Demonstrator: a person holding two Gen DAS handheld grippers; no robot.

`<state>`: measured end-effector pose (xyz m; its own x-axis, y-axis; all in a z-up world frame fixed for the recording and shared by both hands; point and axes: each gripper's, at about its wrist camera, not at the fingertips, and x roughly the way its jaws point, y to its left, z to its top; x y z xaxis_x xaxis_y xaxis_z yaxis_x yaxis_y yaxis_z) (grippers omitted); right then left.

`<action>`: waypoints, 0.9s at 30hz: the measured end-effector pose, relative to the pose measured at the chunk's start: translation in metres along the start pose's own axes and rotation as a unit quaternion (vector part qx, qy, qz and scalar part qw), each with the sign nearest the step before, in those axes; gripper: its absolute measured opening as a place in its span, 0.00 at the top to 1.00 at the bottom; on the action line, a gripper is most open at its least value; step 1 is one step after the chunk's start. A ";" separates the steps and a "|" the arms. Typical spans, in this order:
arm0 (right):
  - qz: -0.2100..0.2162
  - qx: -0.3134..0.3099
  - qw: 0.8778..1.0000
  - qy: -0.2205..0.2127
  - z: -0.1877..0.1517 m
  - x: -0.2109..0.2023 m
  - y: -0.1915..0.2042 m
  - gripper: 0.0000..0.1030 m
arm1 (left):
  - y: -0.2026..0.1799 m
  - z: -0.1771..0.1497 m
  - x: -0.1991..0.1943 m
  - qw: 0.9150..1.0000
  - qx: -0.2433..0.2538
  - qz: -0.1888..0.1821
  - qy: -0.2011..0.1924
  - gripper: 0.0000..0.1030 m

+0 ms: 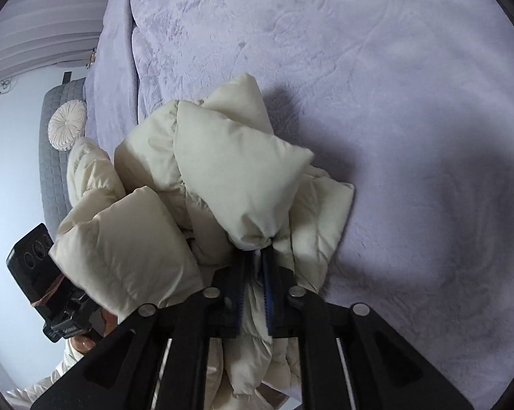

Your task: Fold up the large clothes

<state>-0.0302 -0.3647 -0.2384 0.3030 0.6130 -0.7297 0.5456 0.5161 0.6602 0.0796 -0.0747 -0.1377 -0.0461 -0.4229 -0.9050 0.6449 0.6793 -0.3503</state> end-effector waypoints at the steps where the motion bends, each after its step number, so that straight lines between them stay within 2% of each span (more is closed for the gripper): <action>1: -0.009 -0.001 1.000 -0.010 -0.004 -0.011 0.001 0.50 | 0.000 0.000 0.000 1.000 0.000 0.000 0.000 0.14; 2: -0.021 -0.002 0.999 -0.024 -0.009 -0.025 0.002 0.21 | 0.001 -0.001 -0.001 1.000 -0.001 0.001 -0.001 0.14; 3: -0.036 -0.007 0.998 -0.044 -0.014 -0.039 0.006 0.20 | 0.001 -0.001 -0.001 1.000 -0.001 0.001 -0.001 0.14; 4: -0.048 -0.014 0.997 -0.061 -0.019 -0.052 0.012 0.21 | 0.001 -0.002 -0.001 1.000 0.000 0.002 -0.001 0.14; 6: -0.057 -0.017 0.994 -0.093 -0.029 -0.076 0.025 0.40 | -0.001 -0.004 -0.002 1.000 0.003 0.007 -0.002 0.14; 7: -0.052 -0.021 0.993 -0.102 -0.034 -0.084 0.033 0.62 | -0.002 -0.004 -0.001 1.000 0.005 0.009 -0.002 0.14; 8: -0.044 -0.028 0.993 -0.107 -0.038 -0.088 0.044 0.73 | -0.004 -0.004 -0.001 1.000 0.008 0.012 -0.002 0.14; 10: -0.034 -0.052 0.992 -0.108 -0.048 -0.087 0.070 0.75 | -0.008 -0.004 -0.001 1.000 0.013 0.016 -0.002 0.14; 13: -0.036 -0.068 0.994 -0.079 -0.070 -0.061 0.098 0.75 | -0.012 -0.005 -0.001 0.999 0.021 0.024 -0.001 0.14; 14: -0.065 -0.074 0.993 -0.066 -0.079 -0.048 0.102 0.75 | -0.012 -0.005 -0.002 0.999 0.022 0.026 0.000 0.14; 16: -0.146 -0.100 0.983 -0.052 -0.097 -0.021 0.101 0.75 | -0.008 -0.003 -0.009 1.000 0.013 0.023 -0.001 0.14; 17: -0.169 -0.104 0.979 -0.044 -0.104 -0.011 0.096 0.75 | -0.004 -0.001 -0.017 1.000 0.005 0.013 -0.008 0.14; 21: -0.178 -0.097 0.978 -0.044 -0.116 -0.007 0.079 0.75 | 0.003 0.018 -0.048 0.998 0.000 -0.014 -0.059 0.14; 23: -0.191 -0.107 0.975 -0.046 -0.114 -0.004 0.076 0.76 | 0.002 0.029 -0.033 0.999 0.001 -0.010 -0.047 0.14; 26: -0.231 -0.131 0.963 -0.050 -0.112 0.012 0.070 0.78 | 0.004 0.035 0.015 1.000 0.010 0.020 -0.006 0.14; 27: -0.235 -0.131 0.962 -0.052 -0.110 0.019 0.065 0.78 | 0.008 0.034 0.027 1.000 0.002 0.018 0.001 0.14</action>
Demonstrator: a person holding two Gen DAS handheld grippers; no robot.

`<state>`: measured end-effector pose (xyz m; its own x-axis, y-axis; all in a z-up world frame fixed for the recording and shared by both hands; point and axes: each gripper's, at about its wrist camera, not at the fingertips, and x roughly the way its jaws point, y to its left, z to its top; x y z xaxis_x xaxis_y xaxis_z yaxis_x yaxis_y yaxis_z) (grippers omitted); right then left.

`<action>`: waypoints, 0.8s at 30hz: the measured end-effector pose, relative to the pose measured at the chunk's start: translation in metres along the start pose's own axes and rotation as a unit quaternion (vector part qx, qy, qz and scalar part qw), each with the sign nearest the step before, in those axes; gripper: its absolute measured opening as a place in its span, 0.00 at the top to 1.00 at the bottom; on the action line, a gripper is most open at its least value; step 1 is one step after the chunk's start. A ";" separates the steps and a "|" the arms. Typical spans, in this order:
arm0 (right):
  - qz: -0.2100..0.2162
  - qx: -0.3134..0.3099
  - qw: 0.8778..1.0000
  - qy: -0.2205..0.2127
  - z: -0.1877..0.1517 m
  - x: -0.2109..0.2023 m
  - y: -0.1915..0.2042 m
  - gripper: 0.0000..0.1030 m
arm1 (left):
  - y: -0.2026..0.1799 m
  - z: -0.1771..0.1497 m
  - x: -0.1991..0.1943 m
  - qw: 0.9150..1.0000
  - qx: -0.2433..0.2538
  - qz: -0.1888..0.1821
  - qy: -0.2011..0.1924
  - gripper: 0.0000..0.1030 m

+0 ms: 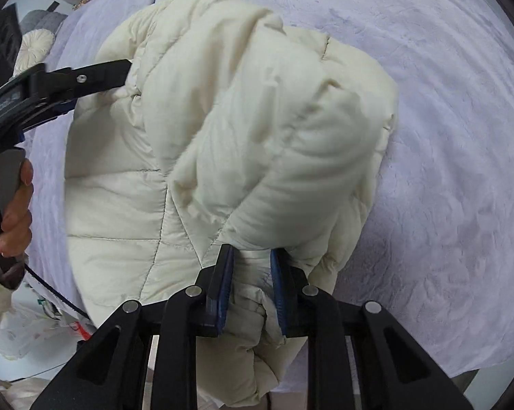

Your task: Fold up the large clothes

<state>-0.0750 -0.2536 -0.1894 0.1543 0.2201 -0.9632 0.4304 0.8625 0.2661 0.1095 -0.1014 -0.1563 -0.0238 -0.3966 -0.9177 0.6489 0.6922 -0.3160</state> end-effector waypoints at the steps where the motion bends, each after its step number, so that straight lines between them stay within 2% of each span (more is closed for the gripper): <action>1: 0.003 0.002 1.000 -0.002 0.000 0.007 -0.003 0.78 | 0.004 0.000 0.007 1.000 -0.012 -0.006 0.001 0.14; 3: 0.010 0.008 1.000 -0.008 -0.001 0.016 -0.009 0.78 | 0.007 -0.001 0.015 1.000 -0.023 -0.012 0.000 0.14; 9: 0.030 0.021 0.999 -0.014 -0.003 0.030 -0.024 0.78 | 0.000 -0.003 0.025 1.000 -0.009 0.001 0.003 0.12; 24: 0.039 0.027 0.999 -0.006 0.002 0.028 -0.041 0.78 | 0.001 -0.003 0.032 1.000 -0.016 0.003 0.006 0.12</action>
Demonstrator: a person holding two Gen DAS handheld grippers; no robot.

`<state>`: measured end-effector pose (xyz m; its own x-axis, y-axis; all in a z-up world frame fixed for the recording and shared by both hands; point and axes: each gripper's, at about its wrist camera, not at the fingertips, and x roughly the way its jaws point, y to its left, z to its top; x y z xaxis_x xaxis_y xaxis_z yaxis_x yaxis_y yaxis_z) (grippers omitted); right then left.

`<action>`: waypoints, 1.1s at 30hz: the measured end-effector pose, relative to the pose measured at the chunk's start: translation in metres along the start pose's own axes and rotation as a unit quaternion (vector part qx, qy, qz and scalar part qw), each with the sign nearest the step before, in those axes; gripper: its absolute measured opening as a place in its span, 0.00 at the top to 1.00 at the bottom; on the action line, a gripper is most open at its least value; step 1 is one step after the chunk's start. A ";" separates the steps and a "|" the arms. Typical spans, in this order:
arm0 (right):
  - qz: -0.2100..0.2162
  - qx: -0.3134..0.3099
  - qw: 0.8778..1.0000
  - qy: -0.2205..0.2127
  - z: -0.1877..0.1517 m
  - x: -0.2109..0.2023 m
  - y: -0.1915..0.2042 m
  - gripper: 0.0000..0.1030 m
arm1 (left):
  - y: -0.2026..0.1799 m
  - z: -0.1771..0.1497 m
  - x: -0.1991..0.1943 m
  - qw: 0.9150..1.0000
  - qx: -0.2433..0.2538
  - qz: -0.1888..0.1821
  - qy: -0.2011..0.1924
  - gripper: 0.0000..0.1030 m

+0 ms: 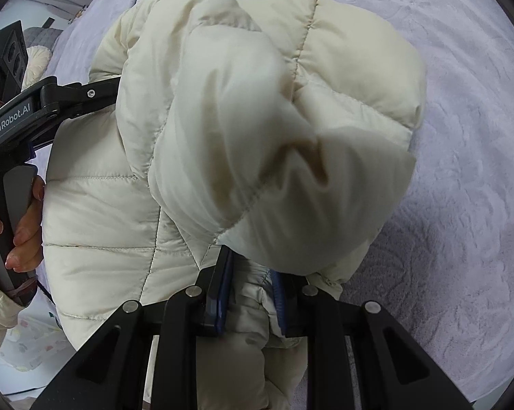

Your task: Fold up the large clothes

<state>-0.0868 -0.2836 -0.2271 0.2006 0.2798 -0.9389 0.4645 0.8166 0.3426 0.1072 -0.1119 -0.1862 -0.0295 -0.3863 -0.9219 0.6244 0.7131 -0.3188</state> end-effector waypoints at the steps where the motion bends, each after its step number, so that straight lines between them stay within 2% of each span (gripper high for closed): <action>1: 0.000 0.000 1.000 0.000 0.000 0.000 0.000 0.78 | 0.000 0.000 0.000 1.000 0.000 0.000 0.000 0.12; 20: -0.014 0.007 1.000 0.013 0.008 -0.001 0.011 0.78 | 0.003 -0.003 -0.012 1.000 -0.008 0.007 -0.004 0.12; 25: -0.014 0.016 1.000 0.016 0.013 -0.011 0.015 0.75 | 0.002 -0.005 -0.034 1.000 -0.014 0.014 -0.018 0.12; 29: 0.011 0.025 1.000 -0.007 0.011 -0.037 0.016 0.74 | 0.005 -0.020 -0.064 0.999 -0.008 0.015 -0.036 0.12; 33: 0.059 0.037 0.996 -0.065 0.016 -0.074 0.014 0.74 | 0.011 -0.042 -0.086 0.999 -0.006 0.030 -0.042 0.12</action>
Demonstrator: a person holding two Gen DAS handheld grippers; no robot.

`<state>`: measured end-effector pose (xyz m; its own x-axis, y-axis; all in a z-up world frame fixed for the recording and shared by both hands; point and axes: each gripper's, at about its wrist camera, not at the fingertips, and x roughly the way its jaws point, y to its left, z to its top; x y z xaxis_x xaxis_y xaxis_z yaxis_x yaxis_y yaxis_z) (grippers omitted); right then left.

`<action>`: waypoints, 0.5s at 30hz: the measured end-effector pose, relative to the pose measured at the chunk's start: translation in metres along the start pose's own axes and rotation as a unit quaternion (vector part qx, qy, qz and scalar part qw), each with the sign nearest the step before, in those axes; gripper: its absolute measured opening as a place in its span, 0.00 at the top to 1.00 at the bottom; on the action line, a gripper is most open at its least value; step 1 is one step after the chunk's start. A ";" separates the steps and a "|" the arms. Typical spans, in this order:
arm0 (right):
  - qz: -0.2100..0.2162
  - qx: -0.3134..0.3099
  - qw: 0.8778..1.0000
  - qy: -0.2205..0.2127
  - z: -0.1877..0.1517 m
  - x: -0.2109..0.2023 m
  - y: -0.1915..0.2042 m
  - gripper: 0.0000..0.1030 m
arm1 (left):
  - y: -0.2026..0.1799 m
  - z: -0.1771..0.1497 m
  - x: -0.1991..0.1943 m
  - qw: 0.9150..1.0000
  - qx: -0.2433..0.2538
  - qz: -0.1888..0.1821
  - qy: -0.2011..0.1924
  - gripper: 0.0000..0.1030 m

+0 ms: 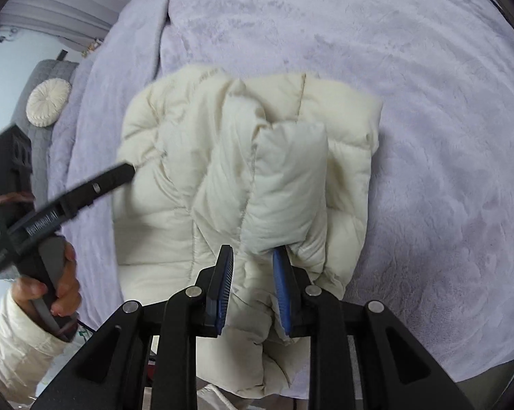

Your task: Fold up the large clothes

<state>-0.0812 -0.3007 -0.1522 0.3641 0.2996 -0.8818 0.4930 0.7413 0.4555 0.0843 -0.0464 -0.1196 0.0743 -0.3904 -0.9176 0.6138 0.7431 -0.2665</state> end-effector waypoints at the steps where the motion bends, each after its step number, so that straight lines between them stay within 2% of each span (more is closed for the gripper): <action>1: 0.006 0.008 1.000 -0.012 0.005 -0.005 -0.001 0.74 | 0.003 -0.005 -0.004 1.000 -0.003 0.002 -0.001 0.12; 4: -0.007 0.042 0.999 -0.023 0.023 -0.002 -0.014 0.74 | 0.007 -0.019 -0.009 1.000 -0.019 0.009 0.003 0.12; 7: -0.021 0.069 0.997 -0.009 0.035 0.019 -0.030 0.74 | 0.006 -0.033 -0.008 0.999 -0.028 0.014 0.007 0.12; 12: -0.041 0.066 0.997 0.010 0.044 0.042 -0.034 0.75 | 0.005 -0.049 -0.005 0.999 -0.039 0.019 0.017 0.12; 15: -0.037 0.066 0.997 0.011 0.044 0.038 -0.034 0.75 | 0.003 -0.051 -0.011 0.999 -0.038 0.023 0.010 0.12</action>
<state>-0.0497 -0.3415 -0.1956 0.3054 0.2607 -0.9158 0.6186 0.6769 0.3990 0.0452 -0.0124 -0.1249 0.0845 -0.3440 -0.9352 0.5490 0.7993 -0.2444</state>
